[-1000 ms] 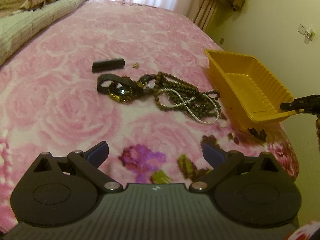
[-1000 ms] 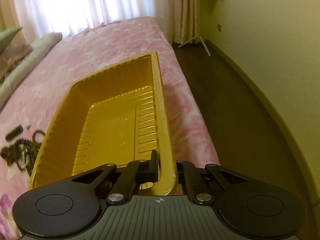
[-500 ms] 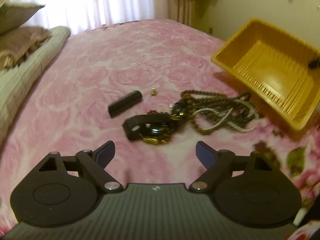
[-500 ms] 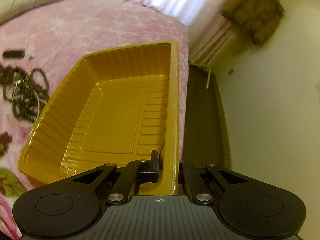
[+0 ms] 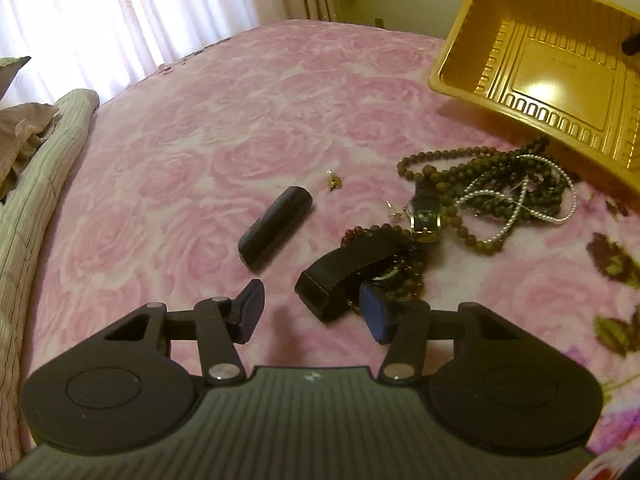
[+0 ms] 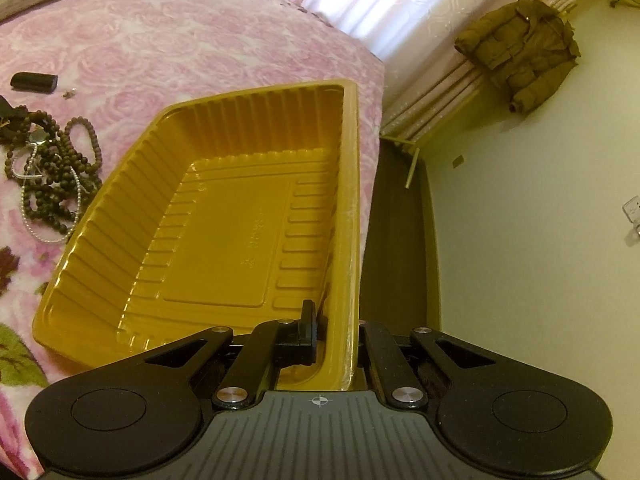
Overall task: Organize jewelry
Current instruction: 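Grasp the black watch strap with the left gripper while the right holds the tray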
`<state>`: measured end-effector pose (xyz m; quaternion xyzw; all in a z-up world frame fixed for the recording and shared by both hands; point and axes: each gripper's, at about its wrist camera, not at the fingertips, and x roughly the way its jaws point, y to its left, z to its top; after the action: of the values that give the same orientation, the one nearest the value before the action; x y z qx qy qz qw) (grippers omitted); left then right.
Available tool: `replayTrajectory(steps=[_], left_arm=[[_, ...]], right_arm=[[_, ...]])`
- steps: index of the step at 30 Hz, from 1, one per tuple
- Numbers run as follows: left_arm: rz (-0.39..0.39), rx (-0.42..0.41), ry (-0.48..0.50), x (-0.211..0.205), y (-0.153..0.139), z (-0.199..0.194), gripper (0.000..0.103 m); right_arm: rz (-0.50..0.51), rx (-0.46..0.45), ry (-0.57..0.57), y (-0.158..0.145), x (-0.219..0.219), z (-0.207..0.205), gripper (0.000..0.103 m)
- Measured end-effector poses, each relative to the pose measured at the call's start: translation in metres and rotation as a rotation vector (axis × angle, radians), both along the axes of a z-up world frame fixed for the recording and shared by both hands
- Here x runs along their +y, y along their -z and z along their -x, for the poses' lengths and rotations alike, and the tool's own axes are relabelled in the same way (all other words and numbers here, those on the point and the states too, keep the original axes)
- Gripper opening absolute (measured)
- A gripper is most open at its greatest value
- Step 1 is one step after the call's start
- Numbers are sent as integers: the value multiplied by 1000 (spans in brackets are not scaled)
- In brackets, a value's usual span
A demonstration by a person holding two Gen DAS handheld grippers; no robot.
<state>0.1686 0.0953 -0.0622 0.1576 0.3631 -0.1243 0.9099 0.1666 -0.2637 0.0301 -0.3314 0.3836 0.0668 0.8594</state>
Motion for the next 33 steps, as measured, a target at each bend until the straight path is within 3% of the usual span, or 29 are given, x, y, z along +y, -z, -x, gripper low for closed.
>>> replayTrajectory(steps=[5, 8, 11, 14, 19, 24, 31, 33], left_arm=[[39, 26, -6, 7, -3, -3, 10], [64, 34, -15, 9, -8, 3, 8], [117, 50, -15, 11, -19, 14, 0], [161, 52, -15, 13, -31, 28, 0], [137, 38, -26, 7, -28, 42, 1], [202, 64, -109, 7, -11, 25, 24], [285, 79, -220, 11, 5, 4, 26], [291, 91, -243, 12, 3, 7, 13]], right_arm=[[-8, 0, 9, 0, -1, 0, 4], [-11, -3, 12, 1, 0, 2, 4], [-17, -4, 14, 0, 0, 4, 4], [-20, -9, 14, 0, 0, 7, 4], [-25, -13, 11, 0, -1, 11, 4], [-32, -8, 14, 0, -4, 11, 4], [-37, -10, 15, 0, -5, 9, 4], [-37, -12, 15, 1, -5, 7, 4]])
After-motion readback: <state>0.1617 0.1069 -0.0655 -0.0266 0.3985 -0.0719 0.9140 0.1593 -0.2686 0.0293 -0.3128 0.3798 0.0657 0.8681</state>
